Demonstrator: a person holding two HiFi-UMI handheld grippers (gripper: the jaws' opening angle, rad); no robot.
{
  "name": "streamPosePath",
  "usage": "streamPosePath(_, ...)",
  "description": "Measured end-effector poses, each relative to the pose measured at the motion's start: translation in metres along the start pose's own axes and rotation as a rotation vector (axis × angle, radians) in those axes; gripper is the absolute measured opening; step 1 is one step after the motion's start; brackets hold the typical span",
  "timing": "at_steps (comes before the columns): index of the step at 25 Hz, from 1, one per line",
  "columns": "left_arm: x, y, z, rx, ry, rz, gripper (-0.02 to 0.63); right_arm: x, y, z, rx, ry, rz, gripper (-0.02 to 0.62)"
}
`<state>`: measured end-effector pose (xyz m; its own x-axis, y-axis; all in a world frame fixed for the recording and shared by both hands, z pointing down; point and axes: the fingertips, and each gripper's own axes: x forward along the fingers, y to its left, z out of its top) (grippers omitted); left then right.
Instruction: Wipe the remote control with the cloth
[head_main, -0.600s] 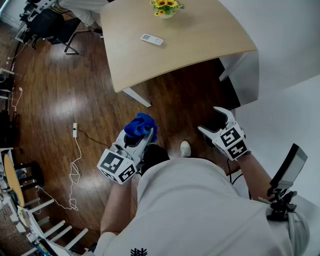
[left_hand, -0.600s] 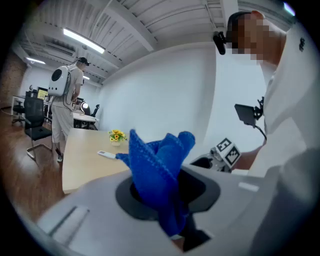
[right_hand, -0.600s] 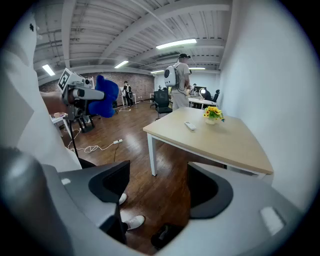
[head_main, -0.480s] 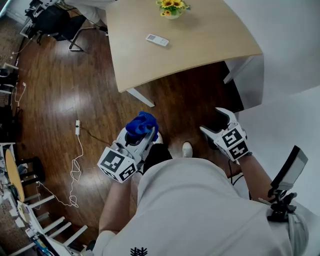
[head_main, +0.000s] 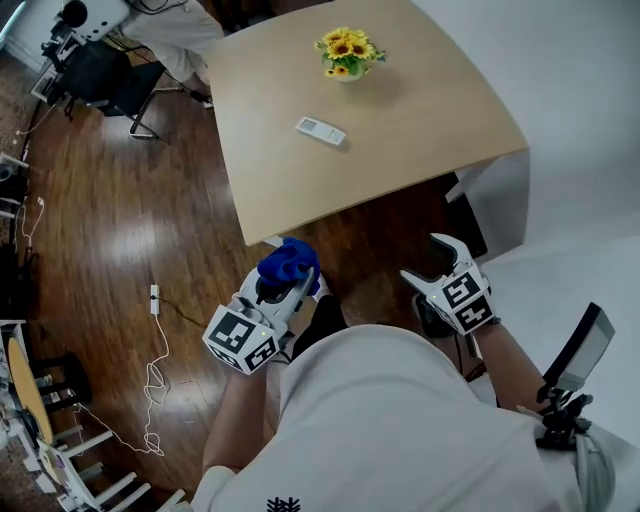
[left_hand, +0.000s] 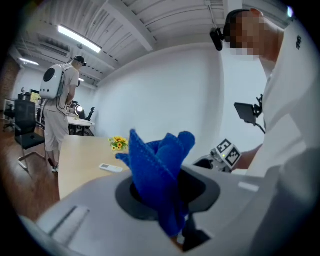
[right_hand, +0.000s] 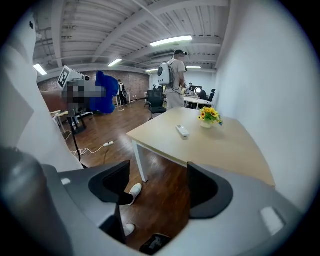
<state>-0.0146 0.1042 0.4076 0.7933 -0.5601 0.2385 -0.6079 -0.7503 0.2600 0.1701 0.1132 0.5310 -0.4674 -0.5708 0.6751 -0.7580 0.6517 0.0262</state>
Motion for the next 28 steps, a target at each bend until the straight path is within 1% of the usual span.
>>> streamPosePath(4, 0.014, 0.046, 0.030, 0.001, -0.025, -0.059, 0.109, 0.033, -0.020, 0.041, 0.001, 0.029, -0.031, 0.360)
streamPosePath(7, 0.019, 0.078, 0.038, -0.020, -0.043, -0.098, 0.109, 0.064, -0.027, 0.067, -0.001, 0.051, -0.032, 0.360)
streamPosePath(9, 0.019, 0.099, 0.044, -0.044, -0.047, -0.103, 0.109, 0.088, -0.032, 0.085, -0.006, 0.057, -0.026, 0.360)
streamPosePath(12, 0.016, 0.131, 0.041, -0.049, -0.036, -0.101, 0.110, 0.124, -0.038, 0.109, -0.026, 0.058, -0.020, 0.360)
streamPosePath(15, 0.013, 0.160, 0.036, -0.068, -0.032, -0.072, 0.109, 0.162, -0.045, 0.123, -0.031, 0.069, -0.004, 0.360)
streamPosePath(20, 0.009, 0.192, 0.044, -0.094, -0.045, 0.022, 0.109, 0.221, -0.063, 0.130, -0.084, 0.114, 0.042, 0.359)
streamPosePath(24, 0.013, 0.203, 0.050, -0.124, -0.063, 0.074, 0.109, 0.256, -0.092, 0.139, -0.111, 0.138, 0.060, 0.360)
streamPosePath(28, 0.034, 0.211, 0.053, -0.137, -0.049, 0.117, 0.110, 0.297, -0.121, 0.142, -0.140, 0.150, 0.081, 0.359)
